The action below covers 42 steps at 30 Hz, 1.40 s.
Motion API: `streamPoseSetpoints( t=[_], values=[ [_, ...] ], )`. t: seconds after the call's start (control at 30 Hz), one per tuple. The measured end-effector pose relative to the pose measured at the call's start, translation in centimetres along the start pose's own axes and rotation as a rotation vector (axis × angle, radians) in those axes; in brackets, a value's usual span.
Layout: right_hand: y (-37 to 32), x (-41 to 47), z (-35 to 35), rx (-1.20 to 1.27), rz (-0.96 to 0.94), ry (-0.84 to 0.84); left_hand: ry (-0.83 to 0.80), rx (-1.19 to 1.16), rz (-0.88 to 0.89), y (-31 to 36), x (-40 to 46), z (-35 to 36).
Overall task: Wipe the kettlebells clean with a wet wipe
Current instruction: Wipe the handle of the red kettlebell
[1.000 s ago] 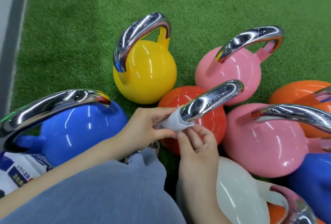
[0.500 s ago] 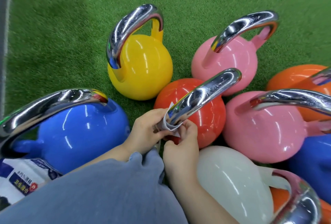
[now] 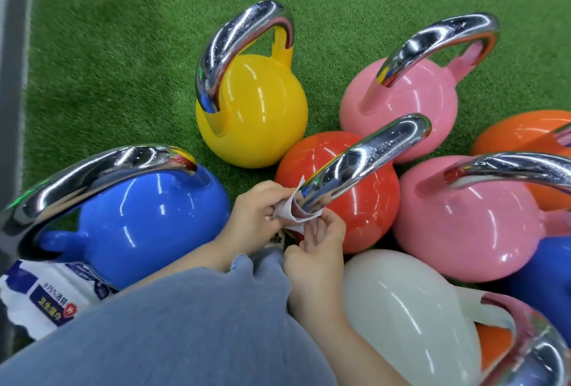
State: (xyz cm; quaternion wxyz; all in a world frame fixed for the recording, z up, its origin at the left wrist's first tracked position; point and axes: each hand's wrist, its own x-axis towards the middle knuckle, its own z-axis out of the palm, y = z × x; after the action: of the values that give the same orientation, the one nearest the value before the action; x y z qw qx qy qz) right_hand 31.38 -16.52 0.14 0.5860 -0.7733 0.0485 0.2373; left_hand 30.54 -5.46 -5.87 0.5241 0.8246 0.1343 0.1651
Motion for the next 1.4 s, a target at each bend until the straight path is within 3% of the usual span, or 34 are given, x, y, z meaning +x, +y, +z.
streamPoseSetpoints(
  t=[0.23,0.43,0.63,0.93,1.07,1.3,1.4],
  values=[
    [-0.5,0.4,-0.4,-0.046,0.011,-0.034,-0.266,0.161,0.155,0.1,3.6,-2.9],
    [-1.1,0.6,-0.6,-0.01,0.012,-0.053,-0.217,0.303,0.134,-0.8,2.4,-1.9],
    [-2.5,0.7,-1.3,-0.016,0.02,-0.132,-0.024,0.174,-0.06,0.6,1.0,0.8],
    [-3.4,1.2,-1.2,0.103,0.079,-0.177,-0.132,-0.111,-0.133,1.3,1.7,-1.8],
    [-3.1,1.0,-1.1,0.095,0.106,-0.155,-0.243,-0.132,-0.123,1.6,2.1,-2.2],
    [-4.0,1.1,-1.3,0.045,0.136,-0.216,-0.642,-0.27,-0.235,4.3,5.1,-3.7],
    [-4.0,1.2,-1.5,0.03,0.146,-0.231,-0.693,-0.26,-0.246,4.6,5.8,-3.8]
  ],
)
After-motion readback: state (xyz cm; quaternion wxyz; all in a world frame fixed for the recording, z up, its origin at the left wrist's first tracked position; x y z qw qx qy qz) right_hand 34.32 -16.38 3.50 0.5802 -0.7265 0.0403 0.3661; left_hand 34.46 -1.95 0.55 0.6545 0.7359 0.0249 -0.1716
